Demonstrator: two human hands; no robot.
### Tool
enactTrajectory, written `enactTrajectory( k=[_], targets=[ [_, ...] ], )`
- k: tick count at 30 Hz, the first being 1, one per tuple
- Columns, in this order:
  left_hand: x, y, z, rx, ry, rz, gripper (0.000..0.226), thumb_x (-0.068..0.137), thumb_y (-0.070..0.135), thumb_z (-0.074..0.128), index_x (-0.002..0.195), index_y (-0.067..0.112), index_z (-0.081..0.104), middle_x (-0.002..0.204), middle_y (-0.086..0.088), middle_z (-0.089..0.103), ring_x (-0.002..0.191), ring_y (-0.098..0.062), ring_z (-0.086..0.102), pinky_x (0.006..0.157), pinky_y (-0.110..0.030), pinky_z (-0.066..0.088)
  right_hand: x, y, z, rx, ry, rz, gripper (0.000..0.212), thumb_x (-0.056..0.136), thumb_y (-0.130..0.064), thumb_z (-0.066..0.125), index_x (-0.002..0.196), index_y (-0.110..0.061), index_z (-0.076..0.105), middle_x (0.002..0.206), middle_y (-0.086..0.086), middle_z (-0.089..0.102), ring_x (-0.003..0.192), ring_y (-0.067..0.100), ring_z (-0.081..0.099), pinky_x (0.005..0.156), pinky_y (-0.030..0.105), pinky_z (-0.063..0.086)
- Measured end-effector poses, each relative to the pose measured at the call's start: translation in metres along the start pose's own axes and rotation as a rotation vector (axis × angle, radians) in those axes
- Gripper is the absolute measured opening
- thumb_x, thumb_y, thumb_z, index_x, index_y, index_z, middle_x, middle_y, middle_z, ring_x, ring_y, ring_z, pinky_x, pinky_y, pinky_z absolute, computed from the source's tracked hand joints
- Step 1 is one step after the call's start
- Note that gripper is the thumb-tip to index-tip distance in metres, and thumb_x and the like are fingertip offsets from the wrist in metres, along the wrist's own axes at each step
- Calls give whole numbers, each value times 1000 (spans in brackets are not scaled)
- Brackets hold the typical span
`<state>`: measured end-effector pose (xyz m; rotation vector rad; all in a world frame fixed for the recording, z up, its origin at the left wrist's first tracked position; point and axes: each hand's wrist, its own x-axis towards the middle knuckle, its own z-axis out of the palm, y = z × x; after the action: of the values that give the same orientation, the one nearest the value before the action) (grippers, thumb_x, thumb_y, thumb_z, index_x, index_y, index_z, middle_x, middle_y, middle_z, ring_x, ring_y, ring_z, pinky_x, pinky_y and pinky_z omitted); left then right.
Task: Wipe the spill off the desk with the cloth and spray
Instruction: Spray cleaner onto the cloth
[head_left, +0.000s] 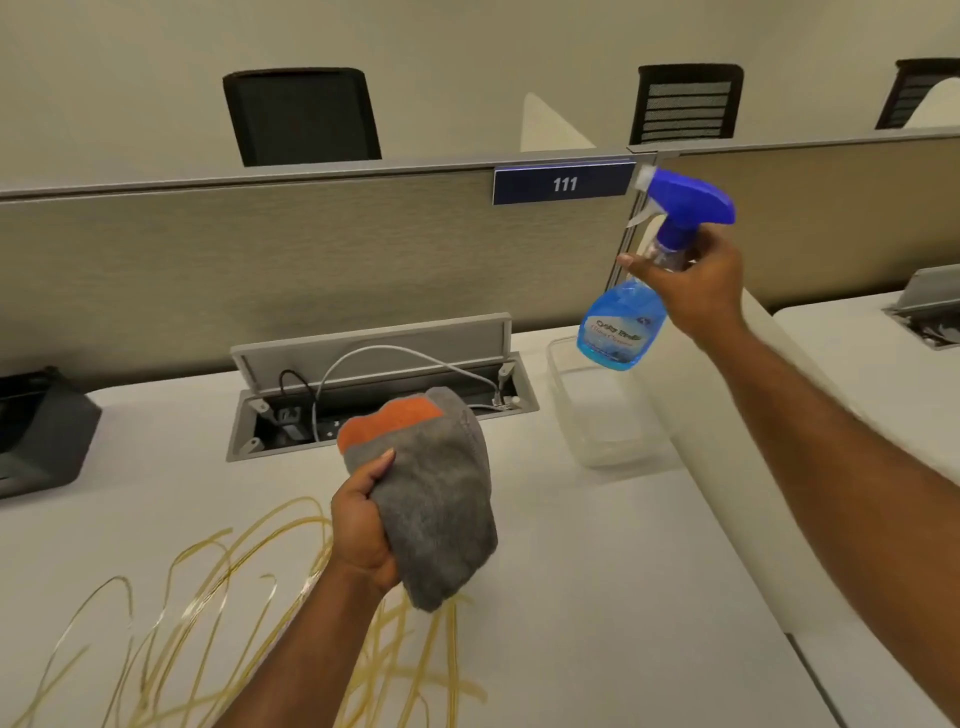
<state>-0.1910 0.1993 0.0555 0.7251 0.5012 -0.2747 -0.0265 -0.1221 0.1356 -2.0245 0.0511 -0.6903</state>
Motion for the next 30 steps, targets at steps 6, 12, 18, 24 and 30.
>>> enactTrajectory(
  k=[6,12,18,24,30],
  targets=[
    [-23,13,-2,-8,-36,42,37,99,29,46,126,5,55,97,-16,75,83,-34,72,68,-41,59,-75,-48,-25,306,-128,-10,38,77,13,67,86,-22,56,87,1,65,72,21,65,77,47,60],
    [-46,21,-6,-50,-83,71,30,100,27,44,118,6,57,92,-14,76,80,-33,73,65,-41,61,-173,-64,-40,373,-485,190,42,81,-2,71,121,-11,60,119,0,71,96,20,68,79,31,59],
    [-63,22,-16,-56,-117,100,31,101,32,43,117,10,58,91,-12,77,80,-31,74,68,-42,60,-244,-89,-51,399,-676,363,29,73,-15,75,99,-9,65,93,1,71,76,13,65,70,28,58],
    [-75,20,-25,-124,-181,115,55,100,57,35,120,12,60,102,-14,76,90,-33,74,79,-48,60,-292,-105,-35,241,-720,403,11,86,-18,74,90,-12,66,76,5,69,64,15,63,62,24,56],
    [-82,16,-34,-157,-198,112,60,99,61,33,124,13,58,106,-15,75,91,-34,74,76,-49,61,-318,-109,-28,109,-676,390,41,71,-52,73,85,-14,65,76,13,69,63,18,67,63,25,56]
  ],
)
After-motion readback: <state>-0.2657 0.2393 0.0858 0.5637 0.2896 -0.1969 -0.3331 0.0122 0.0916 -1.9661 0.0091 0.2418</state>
